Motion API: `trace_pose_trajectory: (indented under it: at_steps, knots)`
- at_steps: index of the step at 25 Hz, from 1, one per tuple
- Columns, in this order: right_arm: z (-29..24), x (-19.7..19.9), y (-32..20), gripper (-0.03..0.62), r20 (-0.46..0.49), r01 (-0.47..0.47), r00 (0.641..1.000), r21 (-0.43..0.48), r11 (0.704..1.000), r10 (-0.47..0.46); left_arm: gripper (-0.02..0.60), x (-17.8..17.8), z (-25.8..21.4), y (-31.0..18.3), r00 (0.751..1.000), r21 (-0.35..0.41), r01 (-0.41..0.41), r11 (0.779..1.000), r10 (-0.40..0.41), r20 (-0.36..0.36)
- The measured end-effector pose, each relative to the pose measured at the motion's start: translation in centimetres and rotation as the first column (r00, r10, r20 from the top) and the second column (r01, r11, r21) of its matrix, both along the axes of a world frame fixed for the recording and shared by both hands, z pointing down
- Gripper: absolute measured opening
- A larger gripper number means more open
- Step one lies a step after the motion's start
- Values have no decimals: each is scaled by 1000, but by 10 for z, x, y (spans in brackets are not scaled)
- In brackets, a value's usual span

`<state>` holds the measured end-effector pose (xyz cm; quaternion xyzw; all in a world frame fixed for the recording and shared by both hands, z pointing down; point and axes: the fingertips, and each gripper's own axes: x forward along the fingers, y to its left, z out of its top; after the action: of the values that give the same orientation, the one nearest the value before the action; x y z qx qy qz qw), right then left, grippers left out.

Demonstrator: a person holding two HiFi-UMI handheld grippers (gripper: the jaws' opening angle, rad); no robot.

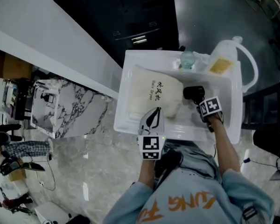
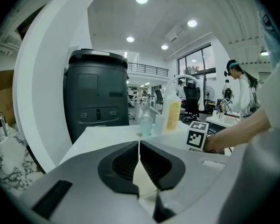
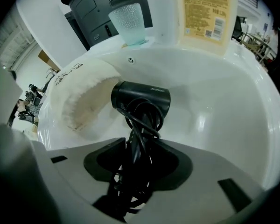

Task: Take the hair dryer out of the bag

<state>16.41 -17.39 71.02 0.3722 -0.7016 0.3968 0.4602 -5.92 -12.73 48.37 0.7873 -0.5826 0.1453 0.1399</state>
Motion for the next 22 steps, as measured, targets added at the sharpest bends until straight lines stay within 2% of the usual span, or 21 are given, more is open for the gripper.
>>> trace_pose_trajectory:
  at_steps: [7,12,17,22]
  knots:
    - [22,-1,-5,173,-31,-78,996,-3,997,78,11,-2,8,6,1000,-25,2,1000,-2,0]
    - [30,-10,-6,176,-49,-69,996,7,998,69,11,-1,11,3,1000,-34,10,999,-11,-9]
    - [28,-21,-8,166,31,-84,996,-20,996,85,11,12,9,-5,1000,-25,-13,1000,12,-18]
    - [5,-11,-11,158,95,-117,989,40,992,113,11,20,-2,-16,999,10,-35,999,35,-23]
